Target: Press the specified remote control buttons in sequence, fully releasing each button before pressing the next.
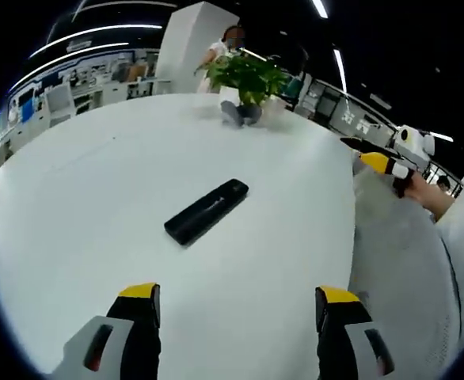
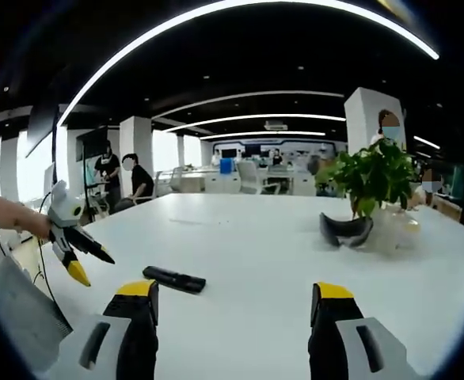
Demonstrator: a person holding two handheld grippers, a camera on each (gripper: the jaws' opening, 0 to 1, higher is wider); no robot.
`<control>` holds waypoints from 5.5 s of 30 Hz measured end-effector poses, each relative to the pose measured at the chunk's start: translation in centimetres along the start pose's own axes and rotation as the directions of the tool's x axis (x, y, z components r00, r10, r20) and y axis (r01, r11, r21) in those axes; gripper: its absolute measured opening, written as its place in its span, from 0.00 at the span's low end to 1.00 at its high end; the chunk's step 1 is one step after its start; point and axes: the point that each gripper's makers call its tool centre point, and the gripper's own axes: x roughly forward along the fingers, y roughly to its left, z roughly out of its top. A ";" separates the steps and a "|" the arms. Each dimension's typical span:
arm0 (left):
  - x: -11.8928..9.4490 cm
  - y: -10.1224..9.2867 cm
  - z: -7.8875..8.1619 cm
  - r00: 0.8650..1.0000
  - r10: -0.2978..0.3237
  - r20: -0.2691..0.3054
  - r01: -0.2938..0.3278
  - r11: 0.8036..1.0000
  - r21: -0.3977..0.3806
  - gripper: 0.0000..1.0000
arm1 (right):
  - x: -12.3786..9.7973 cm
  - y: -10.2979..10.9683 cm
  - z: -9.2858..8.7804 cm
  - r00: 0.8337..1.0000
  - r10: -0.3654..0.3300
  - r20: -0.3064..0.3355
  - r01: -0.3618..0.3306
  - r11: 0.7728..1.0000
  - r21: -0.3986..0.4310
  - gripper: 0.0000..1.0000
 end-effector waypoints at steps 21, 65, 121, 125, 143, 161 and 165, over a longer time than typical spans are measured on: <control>4.2 4.5 1.5 0.960 0.023 -0.279 0.057 0.960 0.275 0.70 | -0.1 1.2 -1.0 0.995 0.070 -0.066 -0.072 0.997 -0.030 0.55; 8.0 1.8 2.6 0.916 0.012 -0.400 0.218 0.824 0.524 0.24 | 0.1 1.6 -2.8 0.981 0.085 -0.173 -0.109 0.985 -0.136 0.23; 5.2 -7.2 -3.7 0.903 0.044 -0.428 0.215 0.816 0.537 0.24 | 1.6 10.4 -5.9 0.769 0.401 -0.498 -0.580 0.766 -0.279 0.00; 5.2 -7.2 -3.7 0.908 0.034 -0.417 0.216 0.815 0.537 0.24 | 2.0 11.2 -7.6 0.680 0.437 -0.589 -0.676 0.685 -0.272 0.00; 5.4 -7.3 -3.6 0.905 0.009 -0.426 0.261 0.779 0.571 0.24 | 3.4 12.0 -12.1 0.454 0.365 -0.813 -0.861 0.413 -0.295 0.00; 5.3 -7.3 -3.6 0.908 -0.004 -0.418 0.264 0.782 0.565 0.24 | 3.5 12.2 -12.7 0.400 0.292 -0.869 -0.891 0.348 -0.294 0.00; 5.3 -7.4 -3.6 0.909 -0.003 -0.416 0.261 0.783 0.564 0.24 | 3.6 12.2 -12.8 0.404 0.248 -0.881 -0.886 0.345 -0.309 0.00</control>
